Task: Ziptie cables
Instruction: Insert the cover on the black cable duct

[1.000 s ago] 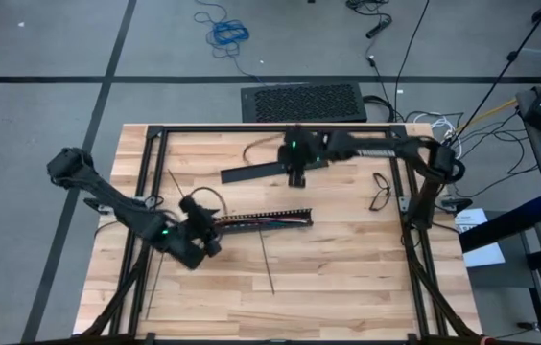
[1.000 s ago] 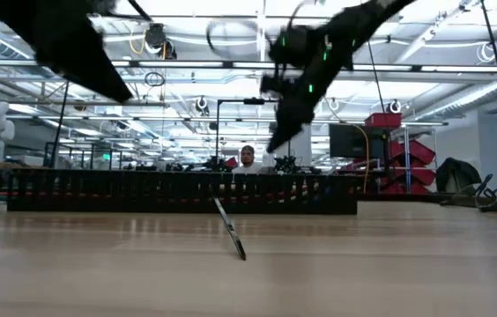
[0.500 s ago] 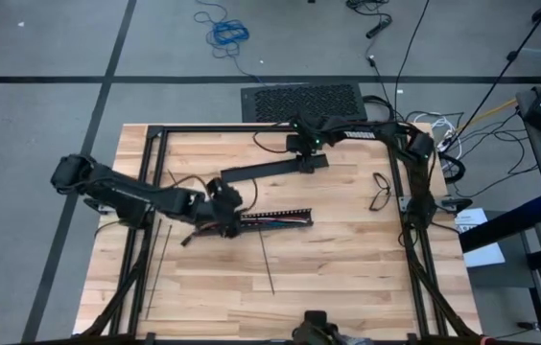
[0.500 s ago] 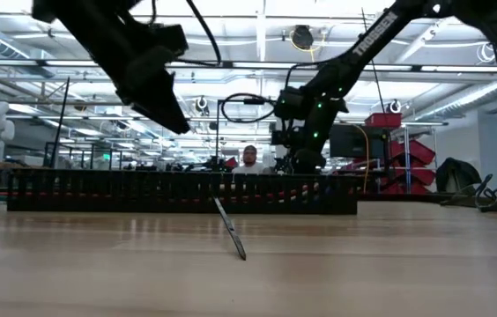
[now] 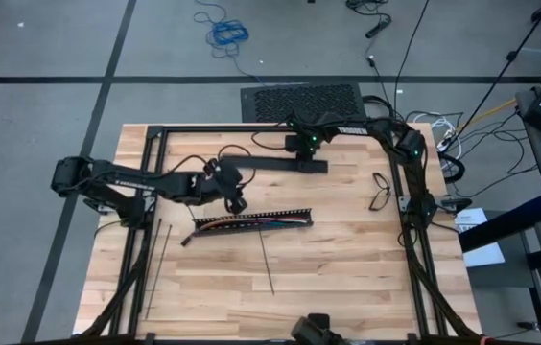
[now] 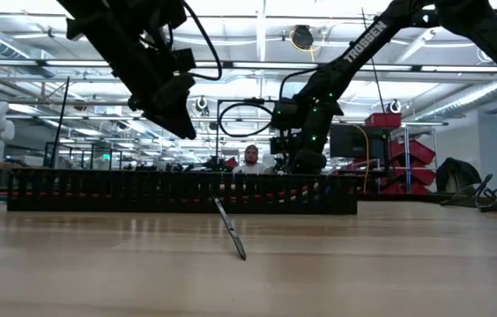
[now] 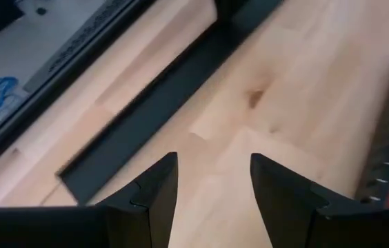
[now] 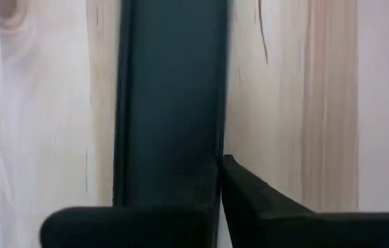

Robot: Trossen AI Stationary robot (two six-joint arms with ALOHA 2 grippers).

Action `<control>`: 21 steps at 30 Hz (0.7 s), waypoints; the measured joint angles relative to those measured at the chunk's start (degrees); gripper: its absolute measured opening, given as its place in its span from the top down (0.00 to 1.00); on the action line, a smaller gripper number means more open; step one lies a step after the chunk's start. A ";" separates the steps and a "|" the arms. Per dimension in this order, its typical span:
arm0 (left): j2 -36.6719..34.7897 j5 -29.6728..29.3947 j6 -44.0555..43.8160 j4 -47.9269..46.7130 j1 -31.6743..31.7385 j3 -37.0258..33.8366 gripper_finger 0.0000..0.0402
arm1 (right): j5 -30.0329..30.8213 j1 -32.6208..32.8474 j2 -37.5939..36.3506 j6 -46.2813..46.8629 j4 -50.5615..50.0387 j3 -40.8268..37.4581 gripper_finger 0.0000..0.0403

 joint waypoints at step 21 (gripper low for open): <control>0.01 14.10 16.48 8.07 6.77 0.00 0.55 | 30.05 23.14 -30.96 7.53 0.30 -14.58 1.00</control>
